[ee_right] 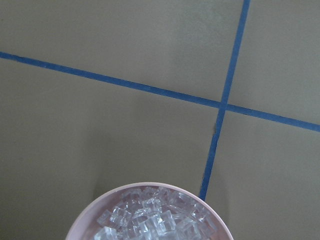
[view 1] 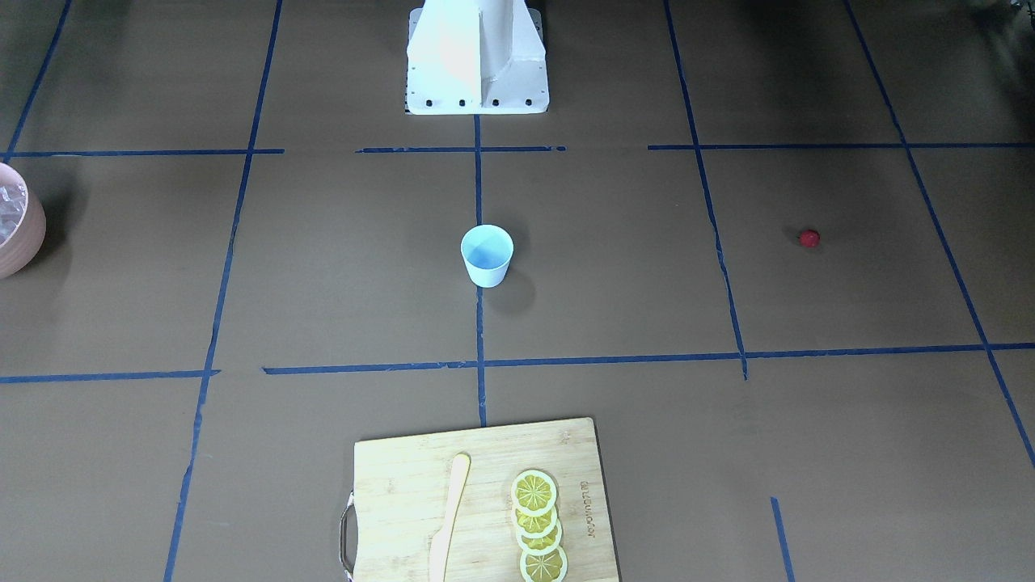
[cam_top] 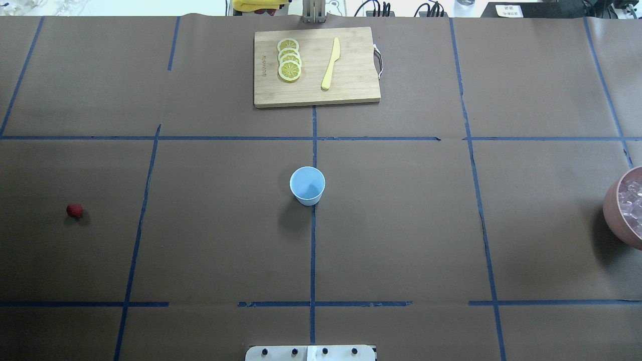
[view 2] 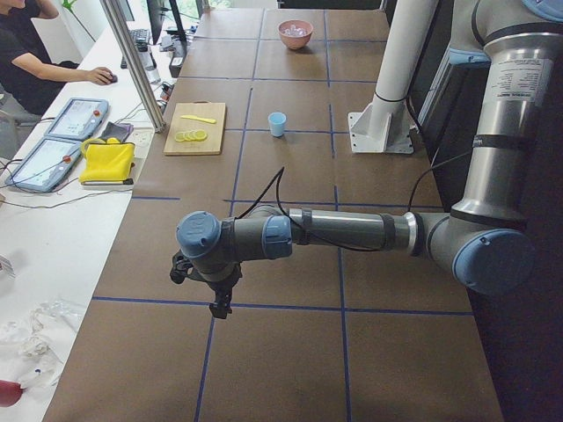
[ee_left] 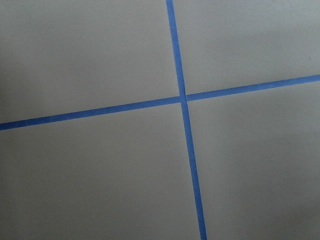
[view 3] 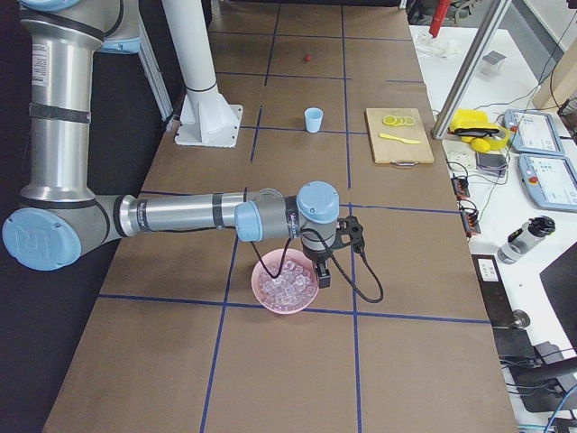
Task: Put ice and strawberries in cup
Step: 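Lower the right gripper into the pink bowl of ice cubes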
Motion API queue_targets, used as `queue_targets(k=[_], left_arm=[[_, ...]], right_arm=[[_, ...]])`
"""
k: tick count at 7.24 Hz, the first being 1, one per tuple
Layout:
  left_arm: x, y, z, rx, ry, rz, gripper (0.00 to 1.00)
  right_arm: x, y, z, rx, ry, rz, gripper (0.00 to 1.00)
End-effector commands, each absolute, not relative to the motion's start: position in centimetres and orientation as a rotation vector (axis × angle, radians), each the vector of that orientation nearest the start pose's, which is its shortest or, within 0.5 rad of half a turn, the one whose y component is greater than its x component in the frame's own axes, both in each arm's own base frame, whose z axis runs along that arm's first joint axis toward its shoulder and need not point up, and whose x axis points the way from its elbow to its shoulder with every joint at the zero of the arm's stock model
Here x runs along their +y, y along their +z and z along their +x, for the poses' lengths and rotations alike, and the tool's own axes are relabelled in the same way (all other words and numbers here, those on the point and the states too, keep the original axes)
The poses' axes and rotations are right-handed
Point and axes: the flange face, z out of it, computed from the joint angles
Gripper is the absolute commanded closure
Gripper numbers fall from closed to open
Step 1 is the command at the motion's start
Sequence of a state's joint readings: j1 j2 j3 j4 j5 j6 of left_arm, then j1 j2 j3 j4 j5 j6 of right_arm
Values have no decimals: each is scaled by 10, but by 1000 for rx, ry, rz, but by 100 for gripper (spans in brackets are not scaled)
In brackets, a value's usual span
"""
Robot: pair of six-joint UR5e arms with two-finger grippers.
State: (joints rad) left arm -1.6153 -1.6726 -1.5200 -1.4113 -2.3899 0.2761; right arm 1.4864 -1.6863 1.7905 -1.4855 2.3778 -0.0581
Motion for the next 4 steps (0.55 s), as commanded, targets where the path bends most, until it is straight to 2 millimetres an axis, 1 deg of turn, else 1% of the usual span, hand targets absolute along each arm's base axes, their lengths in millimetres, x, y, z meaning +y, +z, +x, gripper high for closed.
queue_targets(k=[1, 2, 3, 4], left_arm=[[-523, 642, -84, 825, 175, 32, 0], [-523, 643, -84, 825, 174, 31, 0], [-523, 643, -84, 825, 173, 30, 0], [-523, 643, -84, 825, 174, 31, 0]], right_arm=[[-445, 599, -1, -807, -283, 165, 1], [-441, 604, -8, -782, -313, 194, 2], [-440, 609, -20, -769, -349, 211, 2], [-439, 613, -37, -771, -379, 190, 3]])
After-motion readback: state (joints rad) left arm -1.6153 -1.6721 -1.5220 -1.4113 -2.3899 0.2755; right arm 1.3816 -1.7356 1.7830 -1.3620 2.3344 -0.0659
